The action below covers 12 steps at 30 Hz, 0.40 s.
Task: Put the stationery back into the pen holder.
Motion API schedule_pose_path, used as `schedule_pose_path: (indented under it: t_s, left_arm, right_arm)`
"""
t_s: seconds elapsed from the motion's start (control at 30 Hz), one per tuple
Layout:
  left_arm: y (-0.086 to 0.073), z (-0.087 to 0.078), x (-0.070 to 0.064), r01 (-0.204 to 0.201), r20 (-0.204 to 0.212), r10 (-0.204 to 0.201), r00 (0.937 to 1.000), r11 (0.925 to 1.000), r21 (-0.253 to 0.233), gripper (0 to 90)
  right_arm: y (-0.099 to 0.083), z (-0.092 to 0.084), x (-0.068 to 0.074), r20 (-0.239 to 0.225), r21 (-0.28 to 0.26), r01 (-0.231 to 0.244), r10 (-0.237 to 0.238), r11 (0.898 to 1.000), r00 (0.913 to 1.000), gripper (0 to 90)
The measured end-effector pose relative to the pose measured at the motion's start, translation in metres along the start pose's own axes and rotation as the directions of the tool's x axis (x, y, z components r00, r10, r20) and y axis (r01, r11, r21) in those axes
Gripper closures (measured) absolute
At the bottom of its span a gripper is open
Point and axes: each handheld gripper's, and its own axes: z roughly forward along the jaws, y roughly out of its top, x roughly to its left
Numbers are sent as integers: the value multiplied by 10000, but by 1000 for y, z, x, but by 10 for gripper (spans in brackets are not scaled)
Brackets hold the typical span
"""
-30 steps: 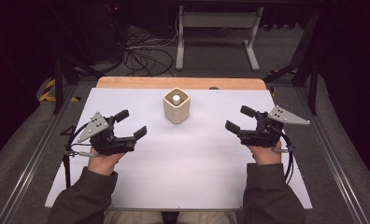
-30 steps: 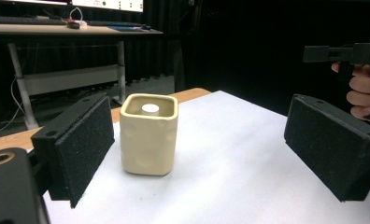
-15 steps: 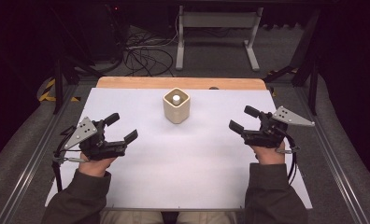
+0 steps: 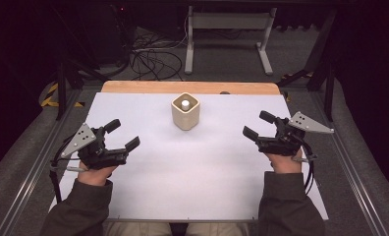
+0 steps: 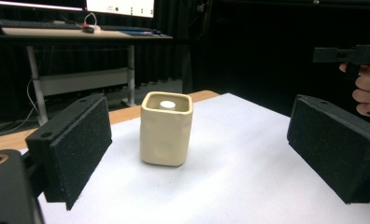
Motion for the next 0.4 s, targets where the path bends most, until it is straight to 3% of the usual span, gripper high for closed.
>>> schedule_pose_path:
  t_s: [0.4]
  left_arm:
    - [-3,3,1,28,137,-31,9999,9999,167,66]
  right_arm:
    - [-1,2,-1,63,127,22,-22,9999,10000,73]
